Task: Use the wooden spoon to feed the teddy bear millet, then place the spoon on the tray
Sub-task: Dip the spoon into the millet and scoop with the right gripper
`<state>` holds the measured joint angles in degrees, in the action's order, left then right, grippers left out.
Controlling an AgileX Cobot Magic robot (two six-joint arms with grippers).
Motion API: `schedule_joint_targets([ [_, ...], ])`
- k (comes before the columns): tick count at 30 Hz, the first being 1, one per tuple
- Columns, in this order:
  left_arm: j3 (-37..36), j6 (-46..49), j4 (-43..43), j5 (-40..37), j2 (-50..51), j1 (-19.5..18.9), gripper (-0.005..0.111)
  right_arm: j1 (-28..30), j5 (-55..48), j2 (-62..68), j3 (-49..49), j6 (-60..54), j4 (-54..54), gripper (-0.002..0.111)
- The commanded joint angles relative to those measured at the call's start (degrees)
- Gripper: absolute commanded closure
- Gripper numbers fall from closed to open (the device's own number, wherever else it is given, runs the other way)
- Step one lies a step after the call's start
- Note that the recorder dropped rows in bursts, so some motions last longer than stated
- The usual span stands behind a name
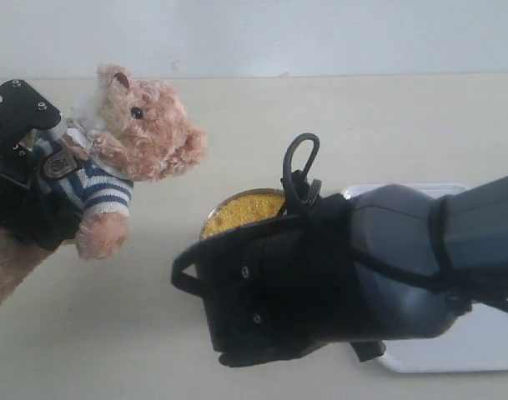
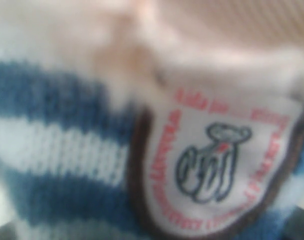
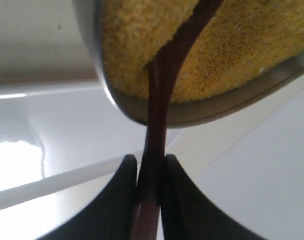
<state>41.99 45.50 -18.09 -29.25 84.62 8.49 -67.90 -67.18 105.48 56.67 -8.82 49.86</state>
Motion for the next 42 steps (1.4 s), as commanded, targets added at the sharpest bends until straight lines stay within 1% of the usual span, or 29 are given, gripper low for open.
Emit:
schedule_joint_targets([
  [1,-0.07,-0.49,-1.0,0.97,-0.2,0.08,0.103,0.41,1.44,-0.28,3.01,-0.76,-3.77,0.109],
  [4,-0.07,-0.49,-1.0,0.97,-0.2,0.08,0.103,2.5,2.5,-0.28,4.3,-0.76,-9.32,0.109],
  [7,-0.07,-0.49,-1.0,0.97,-0.2,0.08,0.103,5.78,2.5,-0.28,4.89,-1.12,-14.38,0.109],
  [13,-0.07,-0.49,-1.0,0.97,-0.2,0.08,0.103,10.2,1.22,-0.28,5.47,-1.21,-18.64,0.109],
  [18,-0.07,-0.49,-0.97,1.55,-0.2,0.08,0.103,10.83,0.3,-0.28,6.4,-1.97,-20.44,0.109],
  [28,-0.07,-0.49,-0.97,1.65,-0.2,0.08,0.103,10.83,-2.78,-0.28,12.67,-5.31,-25.91,0.109],
  [32,-0.07,-0.49,-0.97,1.65,-0.2,0.08,0.103,11.08,-2.78,-0.28,13.51,-6.59,-27.16,0.109],
  [36,-0.07,-0.11,-0.97,1.63,-0.2,0.08,0.103,13.23,-2.78,-0.28,13.51,-6.59,-30.82,0.109],
  [42,-0.07,0.17,-0.59,1.42,-0.2,0.08,0.103,19.0,-2.78,-0.28,13.6,-8.9,-40.65,0.109],
])
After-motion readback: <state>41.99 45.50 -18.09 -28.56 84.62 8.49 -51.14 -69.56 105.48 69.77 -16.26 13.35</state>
